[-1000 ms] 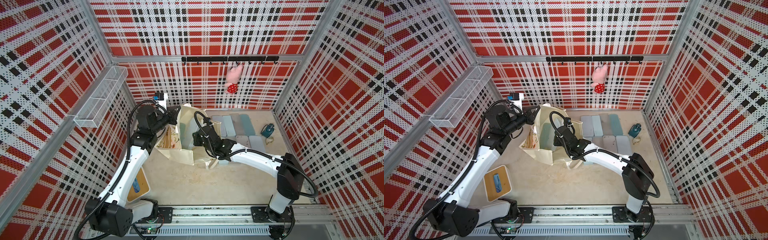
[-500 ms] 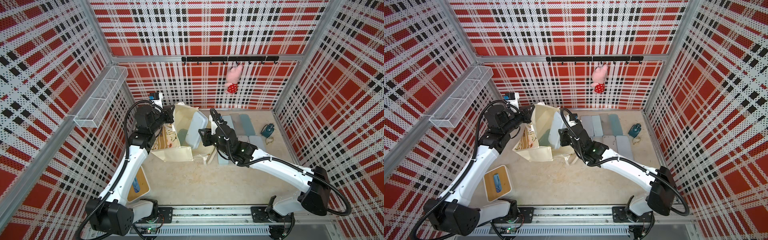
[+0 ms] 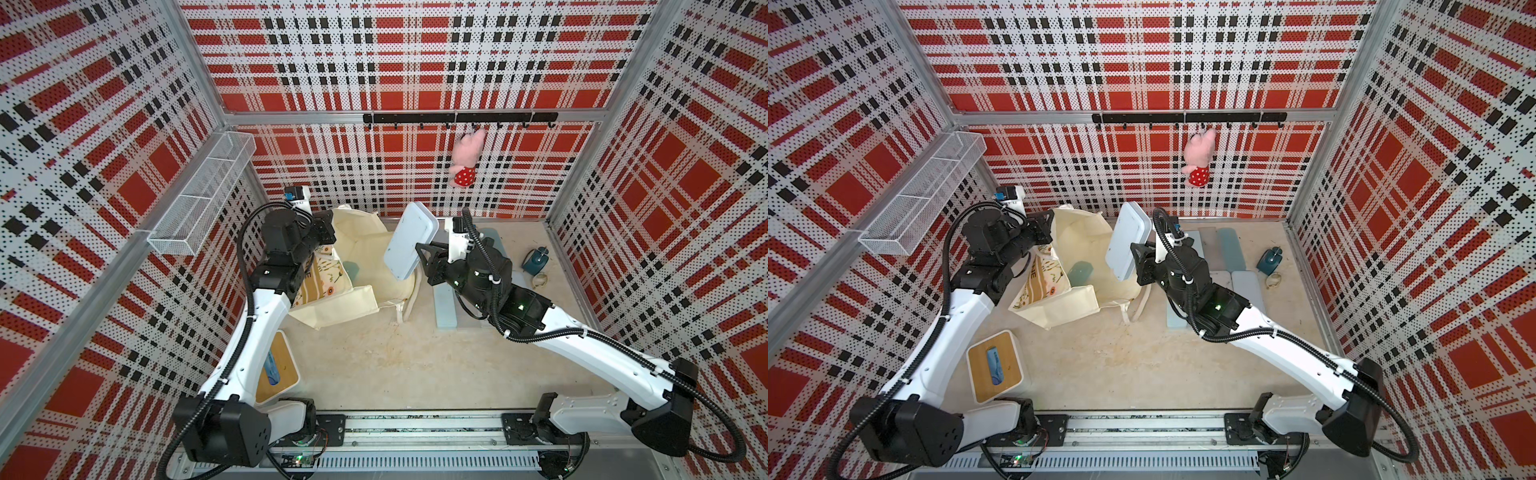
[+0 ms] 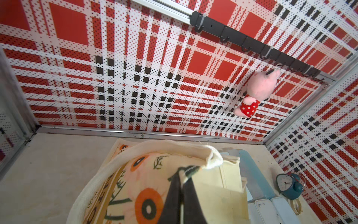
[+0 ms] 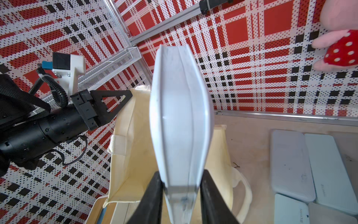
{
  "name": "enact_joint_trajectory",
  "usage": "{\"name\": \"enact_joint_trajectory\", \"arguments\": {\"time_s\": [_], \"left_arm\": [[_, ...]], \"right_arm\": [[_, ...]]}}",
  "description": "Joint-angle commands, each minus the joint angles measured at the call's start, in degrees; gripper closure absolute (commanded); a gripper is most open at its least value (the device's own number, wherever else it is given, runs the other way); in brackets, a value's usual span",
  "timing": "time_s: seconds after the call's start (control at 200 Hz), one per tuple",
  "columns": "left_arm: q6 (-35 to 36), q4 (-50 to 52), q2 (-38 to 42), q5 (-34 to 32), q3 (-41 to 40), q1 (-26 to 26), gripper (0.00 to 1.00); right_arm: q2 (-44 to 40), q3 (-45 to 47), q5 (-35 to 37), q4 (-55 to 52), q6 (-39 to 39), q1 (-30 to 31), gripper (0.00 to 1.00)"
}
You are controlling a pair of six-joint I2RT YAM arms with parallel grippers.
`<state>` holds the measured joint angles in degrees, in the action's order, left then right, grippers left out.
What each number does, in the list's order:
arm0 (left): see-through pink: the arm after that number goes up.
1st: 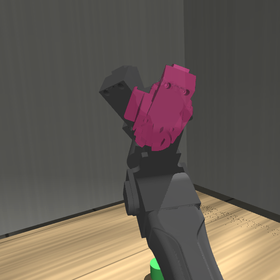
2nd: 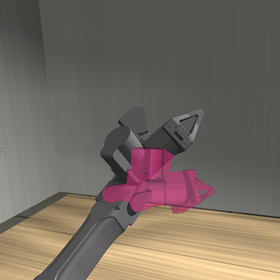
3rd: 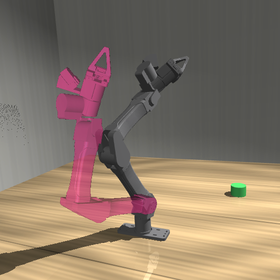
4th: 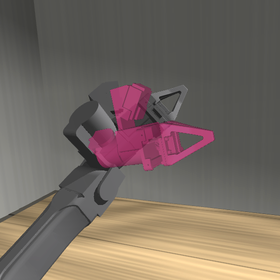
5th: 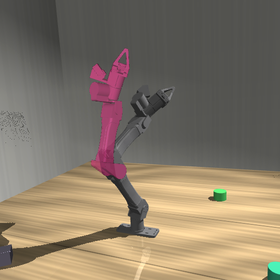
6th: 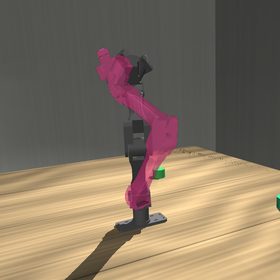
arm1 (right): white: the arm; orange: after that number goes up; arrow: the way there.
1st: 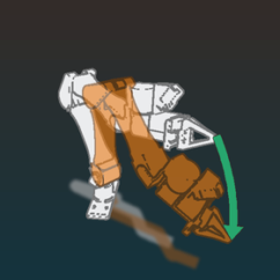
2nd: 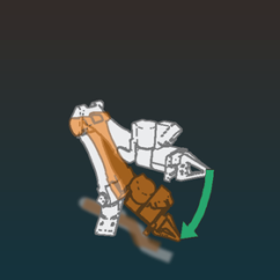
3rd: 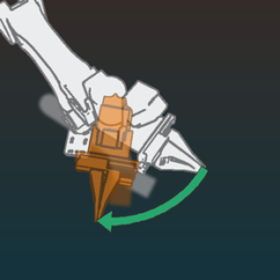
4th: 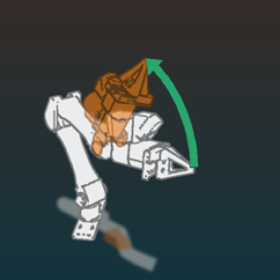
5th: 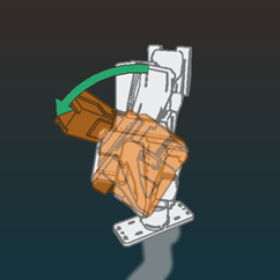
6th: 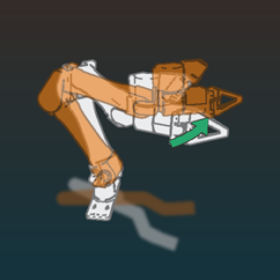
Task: Take out the pencil case from the canvas bag
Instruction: Pick up the pencil case from the canvas bag, then place the pencil case at the center of the board.
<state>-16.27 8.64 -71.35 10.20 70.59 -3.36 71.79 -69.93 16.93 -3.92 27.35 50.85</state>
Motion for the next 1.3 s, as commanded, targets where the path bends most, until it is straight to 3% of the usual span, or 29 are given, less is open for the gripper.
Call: {"name": "enact_joint_trajectory", "arguments": {"time_s": [0.0, 0.175, 0.386, 0.646, 0.982, 1.298], "left_arm": [[-0.1, -1.4, 1.1, -1.8, 3.1, 2.0, 1.0], [-0.2, -0.4, 2.3, -3.2, 4.3, 4.4, 1.0], [-0.8, -0.2, 3.5, -4.9, 5.6, 7.6, 1.0], [-2.9, -2.0, 3.0, -2.2, 7.1, 11.8, 1.0], [-4.1, -4.0, 2.8, -1.2, 6.8, 12.0, 1.0], [-4.3, -3.2, 2.6, -3.1, 8.5, 13.5, 1.0]], "right_arm": [[-2.8, -0.3, 1.6, -1.1, -2.0, -1.4, 0.74], [-1.5, -3.9, 3.5, -8.8, -0.2, -4.4, 0.74], [9.6, -15.4, 4.8, -26.3, 4.9, -6.4, 0.74], [19.5, -19.3, -6.8, -36.0, 14.8, -10.6, 0.74], [36.1, -35.3, -8.7, -59.9, 16.0, -11.3, 0.8], [47.1, -45.5, -8.4, -69.2, 15.2, -11.3, 0.78]]}}
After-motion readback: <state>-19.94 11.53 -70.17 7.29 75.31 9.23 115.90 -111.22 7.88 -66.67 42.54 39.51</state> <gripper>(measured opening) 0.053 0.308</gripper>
